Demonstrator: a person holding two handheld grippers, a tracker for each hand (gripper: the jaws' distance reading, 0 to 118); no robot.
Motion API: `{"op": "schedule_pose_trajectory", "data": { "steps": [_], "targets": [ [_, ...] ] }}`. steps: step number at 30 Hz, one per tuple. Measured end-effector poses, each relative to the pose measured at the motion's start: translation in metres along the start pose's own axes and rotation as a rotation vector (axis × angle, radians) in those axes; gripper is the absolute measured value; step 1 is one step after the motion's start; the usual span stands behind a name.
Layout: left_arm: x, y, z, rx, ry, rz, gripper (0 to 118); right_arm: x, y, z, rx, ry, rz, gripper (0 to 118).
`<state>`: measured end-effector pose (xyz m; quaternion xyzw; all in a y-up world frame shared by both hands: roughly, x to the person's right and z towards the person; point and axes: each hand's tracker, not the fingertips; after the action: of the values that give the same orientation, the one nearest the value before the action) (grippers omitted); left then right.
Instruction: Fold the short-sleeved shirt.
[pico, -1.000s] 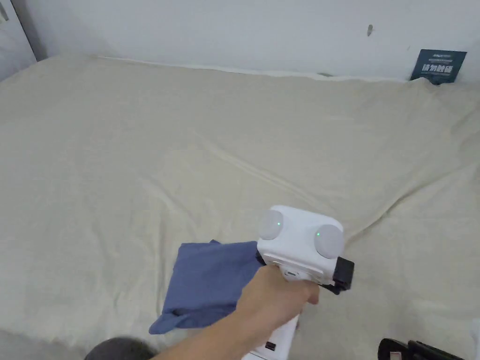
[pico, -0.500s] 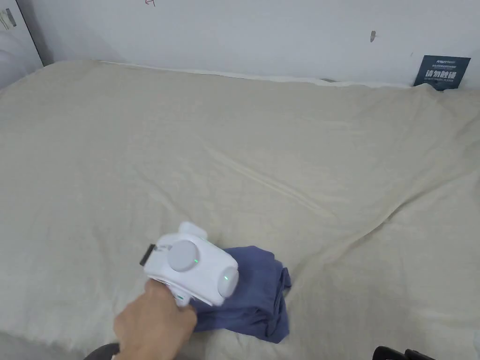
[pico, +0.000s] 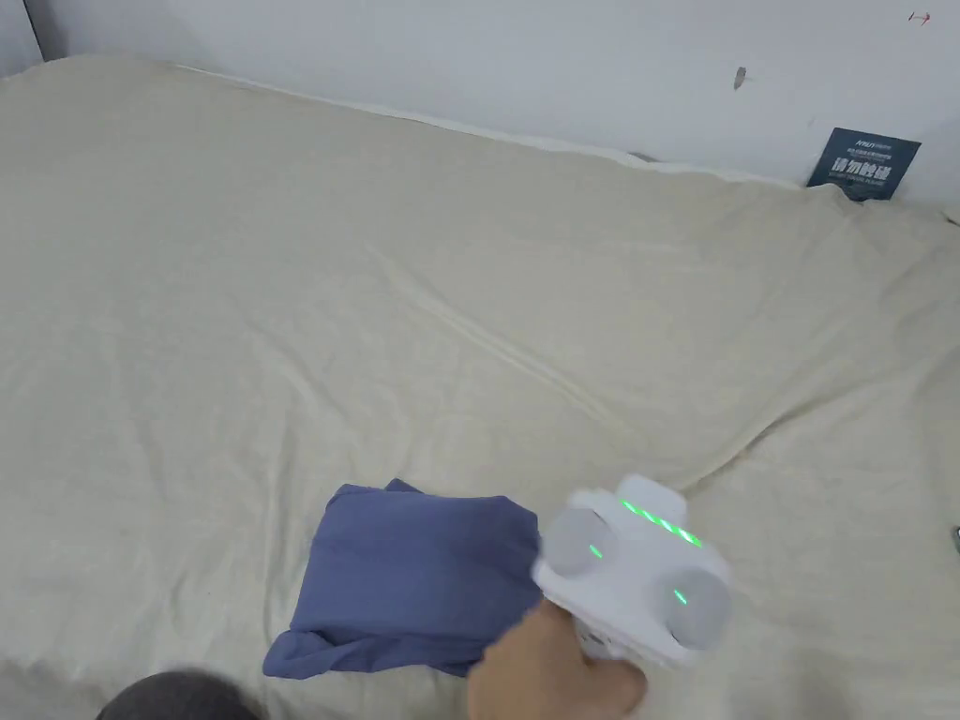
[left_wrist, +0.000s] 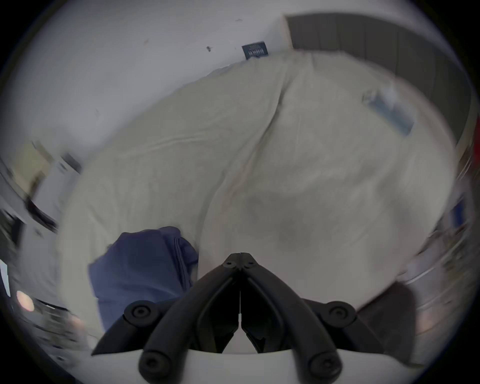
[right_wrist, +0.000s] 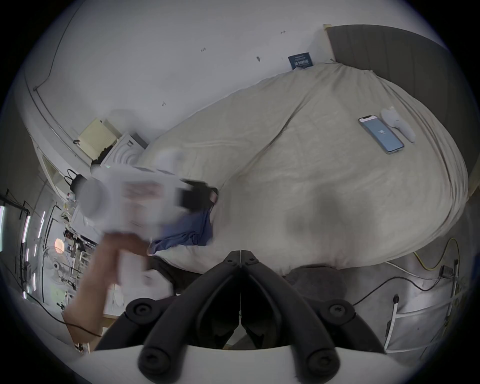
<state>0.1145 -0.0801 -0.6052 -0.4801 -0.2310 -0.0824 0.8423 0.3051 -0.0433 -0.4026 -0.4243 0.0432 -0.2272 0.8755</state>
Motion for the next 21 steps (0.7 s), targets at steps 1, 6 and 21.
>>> {"op": "schedule_pose_trajectory", "data": {
  "steps": [1,6,21],
  "targets": [
    [-0.034,0.005,0.013,-0.004,-0.104,0.046,0,-0.008,0.006,-0.013,-0.026,0.007,0.019,0],
    [-0.197,-0.015,0.059,-0.079,-0.181,0.271,0,-0.066,0.043,-0.098,-0.139,0.142,0.148,0],
    [-0.337,-0.103,0.012,-0.101,-0.581,0.543,118,-0.022,0.027,-0.312,-0.414,0.763,-0.431,1]
  ]
}}
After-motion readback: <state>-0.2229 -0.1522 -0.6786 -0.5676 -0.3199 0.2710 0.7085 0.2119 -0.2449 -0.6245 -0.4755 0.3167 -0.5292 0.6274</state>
